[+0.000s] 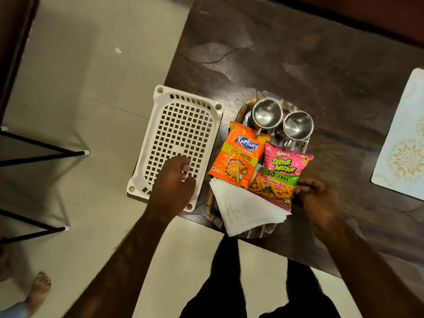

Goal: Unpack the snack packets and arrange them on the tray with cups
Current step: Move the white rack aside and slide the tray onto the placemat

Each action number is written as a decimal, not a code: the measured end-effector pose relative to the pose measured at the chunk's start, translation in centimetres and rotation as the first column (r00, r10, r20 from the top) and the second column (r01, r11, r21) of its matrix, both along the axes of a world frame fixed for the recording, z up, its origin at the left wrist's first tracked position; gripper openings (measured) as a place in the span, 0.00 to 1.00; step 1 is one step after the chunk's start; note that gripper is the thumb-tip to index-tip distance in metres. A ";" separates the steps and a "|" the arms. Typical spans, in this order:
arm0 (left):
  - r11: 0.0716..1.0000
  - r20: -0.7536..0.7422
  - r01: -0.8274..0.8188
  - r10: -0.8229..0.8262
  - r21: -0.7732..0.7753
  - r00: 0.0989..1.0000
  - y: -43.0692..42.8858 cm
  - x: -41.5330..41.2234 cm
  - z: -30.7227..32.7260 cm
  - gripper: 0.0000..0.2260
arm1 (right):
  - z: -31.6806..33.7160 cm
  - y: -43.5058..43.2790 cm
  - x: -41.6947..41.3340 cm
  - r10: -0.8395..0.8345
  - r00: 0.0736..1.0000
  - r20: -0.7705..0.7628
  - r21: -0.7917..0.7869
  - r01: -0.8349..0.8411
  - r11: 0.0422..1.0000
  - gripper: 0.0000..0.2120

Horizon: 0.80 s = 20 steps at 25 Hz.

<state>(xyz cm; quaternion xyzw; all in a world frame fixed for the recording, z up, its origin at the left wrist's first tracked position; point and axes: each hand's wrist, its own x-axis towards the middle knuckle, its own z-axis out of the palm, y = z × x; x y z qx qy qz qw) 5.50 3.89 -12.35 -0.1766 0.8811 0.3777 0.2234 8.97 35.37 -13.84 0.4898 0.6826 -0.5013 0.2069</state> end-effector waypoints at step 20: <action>0.823 0.205 -0.568 0.559 -0.020 0.803 -6.2 -5.8 -0.3 0.25 | 2.8 -13.3 -21.4 0.960 0.233 0.155 0.465 -0.874 0.138 0.29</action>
